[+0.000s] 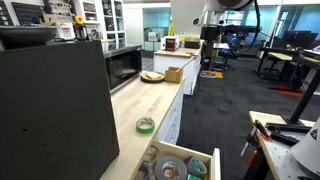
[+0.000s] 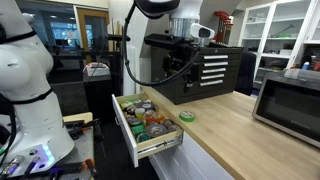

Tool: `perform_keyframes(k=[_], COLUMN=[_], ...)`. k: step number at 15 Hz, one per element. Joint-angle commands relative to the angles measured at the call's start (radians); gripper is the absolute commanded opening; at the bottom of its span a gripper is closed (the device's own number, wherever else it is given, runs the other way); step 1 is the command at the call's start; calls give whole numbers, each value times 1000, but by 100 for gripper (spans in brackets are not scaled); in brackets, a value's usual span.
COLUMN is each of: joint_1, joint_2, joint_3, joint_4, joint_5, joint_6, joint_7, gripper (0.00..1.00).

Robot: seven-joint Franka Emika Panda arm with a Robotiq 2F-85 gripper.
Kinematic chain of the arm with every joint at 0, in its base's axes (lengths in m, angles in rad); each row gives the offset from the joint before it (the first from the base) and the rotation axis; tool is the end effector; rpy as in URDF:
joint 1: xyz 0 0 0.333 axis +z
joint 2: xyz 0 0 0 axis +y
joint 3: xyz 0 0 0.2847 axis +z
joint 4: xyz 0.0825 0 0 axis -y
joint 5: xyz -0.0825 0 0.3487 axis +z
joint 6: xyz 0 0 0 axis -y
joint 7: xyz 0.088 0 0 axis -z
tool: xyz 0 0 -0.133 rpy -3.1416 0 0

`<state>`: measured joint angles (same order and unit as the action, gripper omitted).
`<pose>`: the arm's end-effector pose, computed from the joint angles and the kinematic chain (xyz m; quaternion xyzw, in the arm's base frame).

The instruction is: Take the black tape from the drawer and put it on the counter top

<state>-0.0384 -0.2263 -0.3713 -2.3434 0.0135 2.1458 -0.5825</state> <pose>0.4130 -0.1784 0.3811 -0.9951 -0.0866 -0.0278 0.0377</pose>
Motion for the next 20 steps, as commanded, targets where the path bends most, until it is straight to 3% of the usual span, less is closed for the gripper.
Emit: perform_keyframes(k=[1, 9, 20], joint_1=[-40, -40, 8], joint_2=[3, 5, 102], joint_3=[39, 45, 241], joint_4=[1, -1, -72], joint_5=[11, 9, -70], joint_6=[-2, 3, 144], joint_7=[-8, -6, 24], gripper=[100, 100, 100])
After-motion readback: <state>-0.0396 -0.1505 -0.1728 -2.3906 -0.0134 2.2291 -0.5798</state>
